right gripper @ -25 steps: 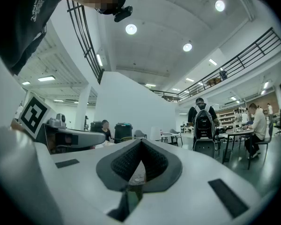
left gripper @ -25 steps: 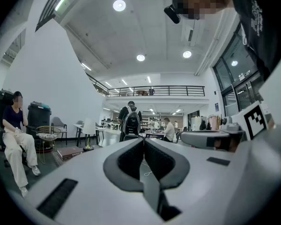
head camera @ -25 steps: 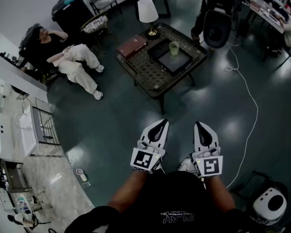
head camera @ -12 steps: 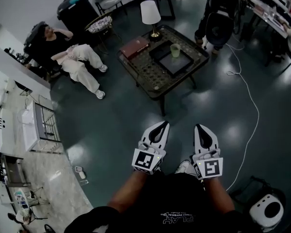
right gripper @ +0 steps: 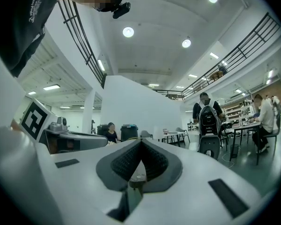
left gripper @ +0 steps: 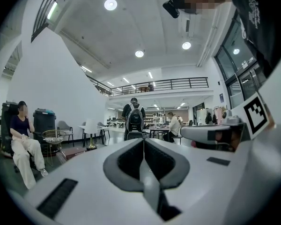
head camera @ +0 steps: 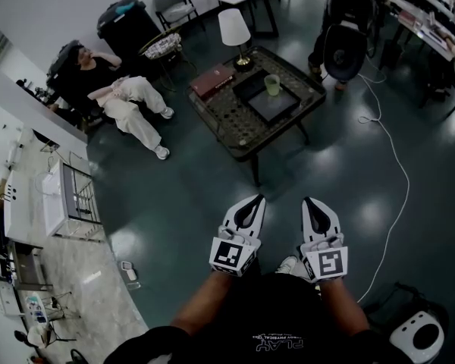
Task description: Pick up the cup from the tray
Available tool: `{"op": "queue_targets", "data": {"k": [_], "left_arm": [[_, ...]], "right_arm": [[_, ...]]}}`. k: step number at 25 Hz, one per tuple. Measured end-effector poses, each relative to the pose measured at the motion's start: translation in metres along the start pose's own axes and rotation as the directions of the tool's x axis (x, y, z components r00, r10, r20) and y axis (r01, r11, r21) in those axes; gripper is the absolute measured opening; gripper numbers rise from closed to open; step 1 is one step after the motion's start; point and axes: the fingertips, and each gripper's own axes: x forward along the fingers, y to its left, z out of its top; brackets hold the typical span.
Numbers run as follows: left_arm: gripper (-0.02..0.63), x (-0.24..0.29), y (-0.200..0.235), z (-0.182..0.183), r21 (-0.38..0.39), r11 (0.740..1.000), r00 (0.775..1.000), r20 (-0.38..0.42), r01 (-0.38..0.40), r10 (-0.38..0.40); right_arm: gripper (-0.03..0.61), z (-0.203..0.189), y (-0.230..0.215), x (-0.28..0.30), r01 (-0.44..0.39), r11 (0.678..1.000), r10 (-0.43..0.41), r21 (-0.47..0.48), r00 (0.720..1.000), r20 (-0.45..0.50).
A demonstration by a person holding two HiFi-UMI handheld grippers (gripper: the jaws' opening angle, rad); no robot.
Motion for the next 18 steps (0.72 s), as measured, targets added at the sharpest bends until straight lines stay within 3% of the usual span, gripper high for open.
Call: {"op": "queue_targets", "data": {"k": [8,18], "left_arm": [[0.014,0.017,0.002,-0.004,0.012,1.0,1.0,-0.012,-0.001,0.001],[0.014,0.075,0.056,-0.007,0.009,1.0,1.0,-0.008,0.007,-0.007]], "right_arm": [[-0.002,-0.009,-0.013,0.011,-0.007,1.0,0.007,0.002,1.0,-0.03],[-0.002,-0.011,-0.034,0.087,-0.023,1.0,0.023,-0.011,0.999,-0.047]]}}
